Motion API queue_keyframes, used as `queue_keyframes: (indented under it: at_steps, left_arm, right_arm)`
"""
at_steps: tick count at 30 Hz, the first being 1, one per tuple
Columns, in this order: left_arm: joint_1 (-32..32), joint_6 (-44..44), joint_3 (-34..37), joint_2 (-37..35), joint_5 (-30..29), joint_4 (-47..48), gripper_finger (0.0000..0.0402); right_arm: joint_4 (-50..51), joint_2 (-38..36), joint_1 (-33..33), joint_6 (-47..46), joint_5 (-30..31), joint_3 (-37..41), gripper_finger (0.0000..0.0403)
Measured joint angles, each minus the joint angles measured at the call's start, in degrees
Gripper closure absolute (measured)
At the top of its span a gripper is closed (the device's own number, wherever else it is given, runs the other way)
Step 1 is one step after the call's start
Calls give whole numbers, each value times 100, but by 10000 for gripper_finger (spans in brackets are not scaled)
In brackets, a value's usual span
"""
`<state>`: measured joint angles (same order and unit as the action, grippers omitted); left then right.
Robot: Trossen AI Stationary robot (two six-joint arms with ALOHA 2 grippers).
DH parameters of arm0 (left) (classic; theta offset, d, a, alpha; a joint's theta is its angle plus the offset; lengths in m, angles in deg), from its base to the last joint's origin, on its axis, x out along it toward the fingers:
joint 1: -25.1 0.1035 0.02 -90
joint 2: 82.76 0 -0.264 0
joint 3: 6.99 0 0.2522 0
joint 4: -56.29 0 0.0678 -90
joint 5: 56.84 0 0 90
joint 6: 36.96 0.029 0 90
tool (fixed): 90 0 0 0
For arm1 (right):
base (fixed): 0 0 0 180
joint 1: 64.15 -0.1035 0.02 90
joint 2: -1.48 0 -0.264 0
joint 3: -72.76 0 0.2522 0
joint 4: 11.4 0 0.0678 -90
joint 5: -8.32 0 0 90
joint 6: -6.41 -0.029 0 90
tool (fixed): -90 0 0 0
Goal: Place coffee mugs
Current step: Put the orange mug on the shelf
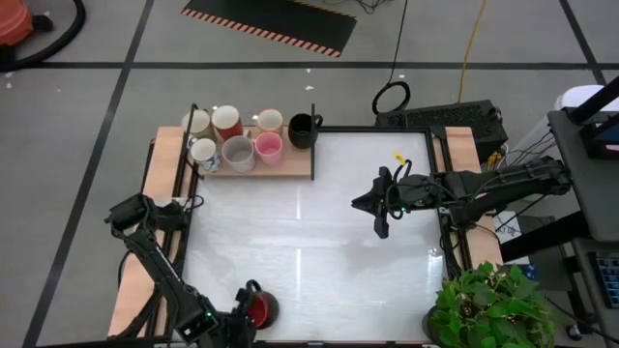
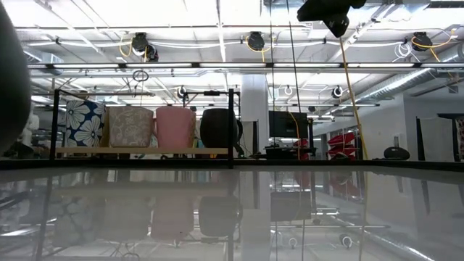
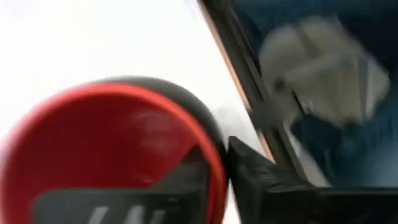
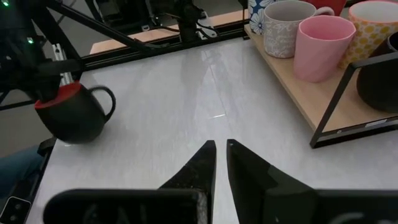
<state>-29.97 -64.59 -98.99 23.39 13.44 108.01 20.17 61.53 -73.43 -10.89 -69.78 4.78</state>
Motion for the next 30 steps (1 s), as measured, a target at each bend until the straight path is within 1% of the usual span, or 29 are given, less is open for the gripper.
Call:
queue_keyframes:
  at_steps: [1,2,6,8,12,14,17,25,30]
  left_arm:
    - [-19,145,3,11,71,81,368]
    - [-38,330,12,22,35,184,377]
    - [8,1036,7,13,67,452,377]
    - [46,1655,8,12,62,715,377]
    - [176,3062,9,-88,66,820,377]
    - [302,3432,7,-213,-78,888,377]
    - [574,3816,7,-433,-274,871,377]
    - [1497,4510,7,-1310,-265,1130,377]
    - [2167,5352,2,-1761,-284,1454,377]
  right_arm:
    - [-1,0,0,0,0,0,371]
    - [1,0,0,0,0,0,371]
    - [1,0,0,0,3,0,371]
    - [1,0,0,0,17,0,371]
    - [1,0,0,0,22,0,371]
    - [1,0,0,0,24,0,371]
    - [1,-2,4,6,24,0,371]
    - [5,-2,20,267,27,0,371]
    - [40,-2,20,399,26,0,371]
